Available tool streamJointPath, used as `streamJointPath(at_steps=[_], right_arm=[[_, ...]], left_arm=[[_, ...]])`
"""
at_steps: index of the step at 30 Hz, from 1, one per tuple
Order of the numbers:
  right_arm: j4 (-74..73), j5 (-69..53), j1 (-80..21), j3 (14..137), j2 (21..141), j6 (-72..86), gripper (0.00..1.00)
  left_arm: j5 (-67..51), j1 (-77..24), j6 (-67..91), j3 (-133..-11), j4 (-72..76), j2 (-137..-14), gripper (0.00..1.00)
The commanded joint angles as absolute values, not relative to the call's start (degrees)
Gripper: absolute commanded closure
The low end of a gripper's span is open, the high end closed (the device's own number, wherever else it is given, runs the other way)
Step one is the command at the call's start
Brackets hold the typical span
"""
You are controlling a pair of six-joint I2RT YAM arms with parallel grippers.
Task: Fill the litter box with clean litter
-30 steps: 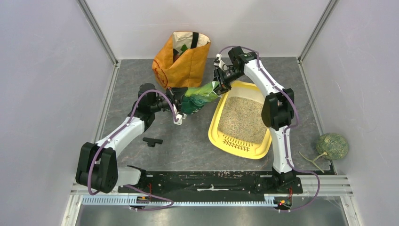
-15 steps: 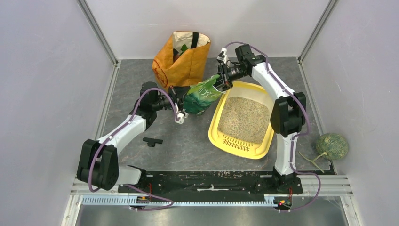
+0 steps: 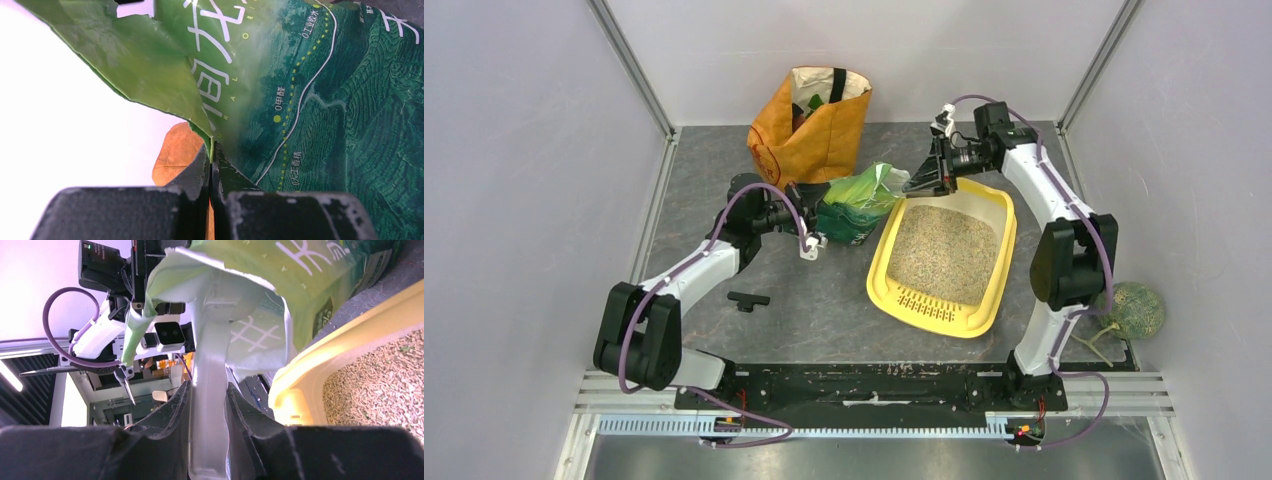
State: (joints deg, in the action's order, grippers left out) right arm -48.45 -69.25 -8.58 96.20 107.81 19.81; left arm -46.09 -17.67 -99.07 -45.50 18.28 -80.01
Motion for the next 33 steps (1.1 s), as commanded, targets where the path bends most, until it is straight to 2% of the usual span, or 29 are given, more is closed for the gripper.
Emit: streamJointPath(at_steps=[1,18,33], right_arm=[[-47.2,-76.0,-6.8,93.9,101.5,18.7,1.00],[-48.3,-78.0,0.9,85.7,94.6,16.7,1.00],[-65.8,-79.9,8.1,85.1,92.1,1.5,1.00]], left_arm=[[-45.6,-17.1,-98.4,-49.3,27.0,-79.9,0.98],[-48.7,-17.4,-94.7,-51.0,31.8,-82.9,0.98],[-48.2,-17.4,-96.4,-51.0,29.8,-83.8,0.98]])
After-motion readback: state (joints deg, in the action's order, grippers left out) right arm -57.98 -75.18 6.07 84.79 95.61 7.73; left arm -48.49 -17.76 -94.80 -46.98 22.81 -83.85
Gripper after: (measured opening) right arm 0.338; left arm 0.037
